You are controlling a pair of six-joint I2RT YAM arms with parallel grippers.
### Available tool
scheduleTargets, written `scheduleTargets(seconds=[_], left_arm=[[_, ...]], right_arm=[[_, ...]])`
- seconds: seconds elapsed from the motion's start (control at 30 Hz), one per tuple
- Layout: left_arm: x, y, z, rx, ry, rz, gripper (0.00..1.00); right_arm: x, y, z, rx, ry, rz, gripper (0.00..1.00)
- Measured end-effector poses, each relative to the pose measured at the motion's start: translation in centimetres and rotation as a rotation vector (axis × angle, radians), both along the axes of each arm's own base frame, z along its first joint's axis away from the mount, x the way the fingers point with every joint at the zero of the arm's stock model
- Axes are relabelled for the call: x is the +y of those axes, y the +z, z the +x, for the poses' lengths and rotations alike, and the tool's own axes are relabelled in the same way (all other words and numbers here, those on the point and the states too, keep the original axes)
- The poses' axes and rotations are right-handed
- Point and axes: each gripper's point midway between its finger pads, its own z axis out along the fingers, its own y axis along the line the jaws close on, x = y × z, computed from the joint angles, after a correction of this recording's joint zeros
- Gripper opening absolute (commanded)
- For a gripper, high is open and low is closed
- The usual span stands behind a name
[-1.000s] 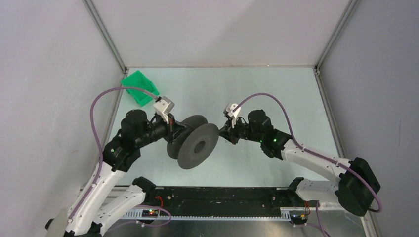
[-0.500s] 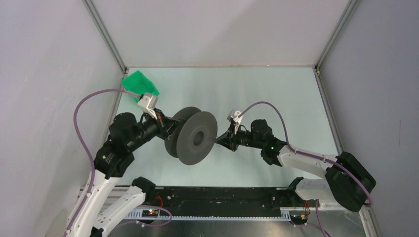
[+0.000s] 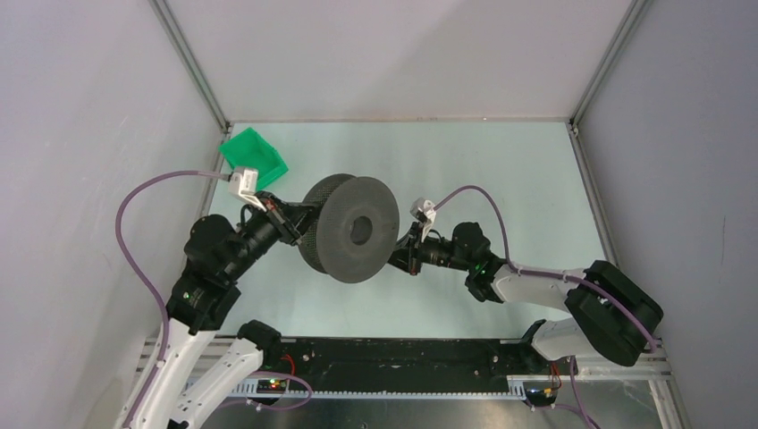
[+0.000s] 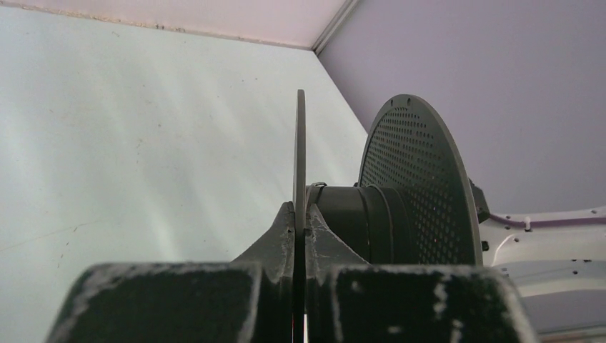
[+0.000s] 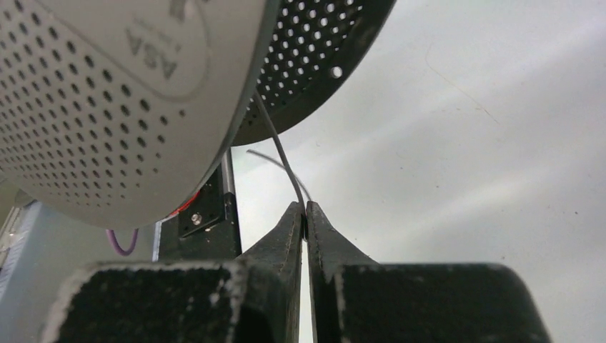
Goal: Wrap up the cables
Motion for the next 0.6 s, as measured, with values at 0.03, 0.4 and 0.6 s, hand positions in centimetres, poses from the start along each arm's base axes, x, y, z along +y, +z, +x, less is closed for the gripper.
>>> scheduleTargets(seconds=[0.03,0.4,0.6], left_arm=[[0.0,0.1,0.1,-0.002,0.002,-0.011,0.00],[0.5,0.5,1.5,-0.040,0.066,-0.152,0.00],[0.7,1.1,2.1,-0.070,0.087,-0.219,0.00]], right_arm=[[0.1,0.2,-0.1,0.009,0.005,0.019,0.06],[0.6,5.9,-3.2,0.129,0.174,0.290,0.01],[0.9,7.7,-4.5,0.205,0.229,0.383,0.00]])
